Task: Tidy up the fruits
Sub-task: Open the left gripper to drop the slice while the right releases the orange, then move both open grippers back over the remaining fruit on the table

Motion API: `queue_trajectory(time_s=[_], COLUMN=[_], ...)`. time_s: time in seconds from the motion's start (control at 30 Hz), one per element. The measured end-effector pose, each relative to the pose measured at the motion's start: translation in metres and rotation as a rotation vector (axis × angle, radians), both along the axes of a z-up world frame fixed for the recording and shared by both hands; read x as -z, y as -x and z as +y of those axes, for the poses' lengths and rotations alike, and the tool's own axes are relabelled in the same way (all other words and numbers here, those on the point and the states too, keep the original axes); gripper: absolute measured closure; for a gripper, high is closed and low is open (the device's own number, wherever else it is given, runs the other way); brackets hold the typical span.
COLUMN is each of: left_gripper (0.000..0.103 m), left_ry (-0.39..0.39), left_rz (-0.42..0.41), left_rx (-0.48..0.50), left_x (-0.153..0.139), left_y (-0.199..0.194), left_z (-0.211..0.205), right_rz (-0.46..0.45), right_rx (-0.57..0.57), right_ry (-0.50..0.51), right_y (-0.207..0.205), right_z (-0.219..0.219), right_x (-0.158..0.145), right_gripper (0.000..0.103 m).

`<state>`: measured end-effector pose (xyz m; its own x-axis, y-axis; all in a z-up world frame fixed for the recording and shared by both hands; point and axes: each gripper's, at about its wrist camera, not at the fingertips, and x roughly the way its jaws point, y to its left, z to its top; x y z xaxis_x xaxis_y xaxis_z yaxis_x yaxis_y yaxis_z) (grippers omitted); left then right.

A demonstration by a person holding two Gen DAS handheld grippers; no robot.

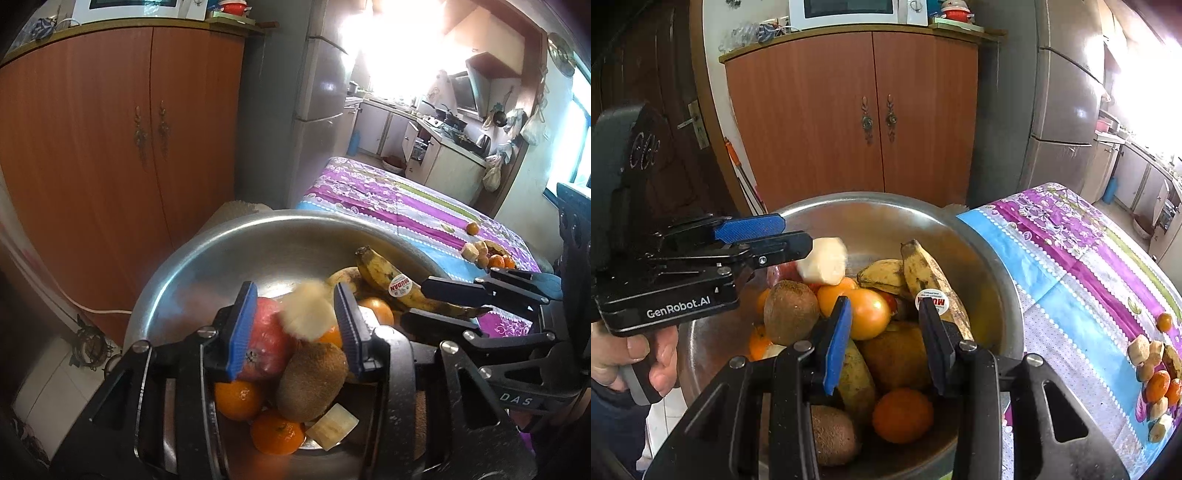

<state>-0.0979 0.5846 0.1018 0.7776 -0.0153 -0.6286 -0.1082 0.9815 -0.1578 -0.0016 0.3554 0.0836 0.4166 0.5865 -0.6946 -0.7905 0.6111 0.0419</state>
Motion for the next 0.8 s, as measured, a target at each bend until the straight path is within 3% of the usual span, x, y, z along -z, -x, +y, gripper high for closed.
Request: queue_trajectory(time_s=[0.07,0.13,0.27,0.3,0.37,0.43,0.5,0.63,0.73,0.8], left_gripper=[0.042,0.030,0.026,0.024,0.001,0.000,0.000,0.000,0.000,0.000], left_ry=[-0.001,0.009,-0.023,-0.038,-0.054,-0.075,-0.091,-0.073,-0.042,-0.018], left_rz=[0.002,-0.003,-0.083,-0.124,-0.221,-0.309,-0.350,-0.370,-0.279,-0.203], left_rx=[-0.012,-0.022,-0.011,0.010,0.068,0.167,0.280,0.468,0.564,0.580], left_x=[0.001,-0.001,-0.020,-0.030,-0.053,-0.074,-0.088,-0.091,-0.068,-0.044], left_y=[0.000,0.002,0.016,0.023,0.039,0.055,0.065,0.068,0.033,0.000], left_z=[0.001,0.001,-0.013,-0.021,-0.044,-0.079,-0.118,-0.187,-0.234,-0.256], right_rz=[-0.010,-0.024,-0.141,-0.207,-0.317,-0.414,-0.447,-0.390,-0.304,-0.267], right_rx=[0.007,0.020,0.073,0.102,0.162,0.255,0.346,0.558,0.650,0.683], right_ry=[-0.016,-0.057,-0.130,-0.143,-0.170,-0.207,-0.241,-0.282,-0.297,-0.302], right_y=[0.002,0.005,0.022,0.030,0.043,0.053,0.054,0.039,0.030,0.030], right_z=[-0.005,-0.015,-0.054,-0.072,-0.109,-0.158,-0.206,-0.301,-0.353,-0.382], right_x=[-0.003,-0.009,-0.028,-0.035,-0.048,-0.059,-0.062,-0.051,-0.036,-0.024], right_gripper=[0.061,0.052,0.048,0.048,0.046,0.045,0.044,0.041,0.041,0.041])
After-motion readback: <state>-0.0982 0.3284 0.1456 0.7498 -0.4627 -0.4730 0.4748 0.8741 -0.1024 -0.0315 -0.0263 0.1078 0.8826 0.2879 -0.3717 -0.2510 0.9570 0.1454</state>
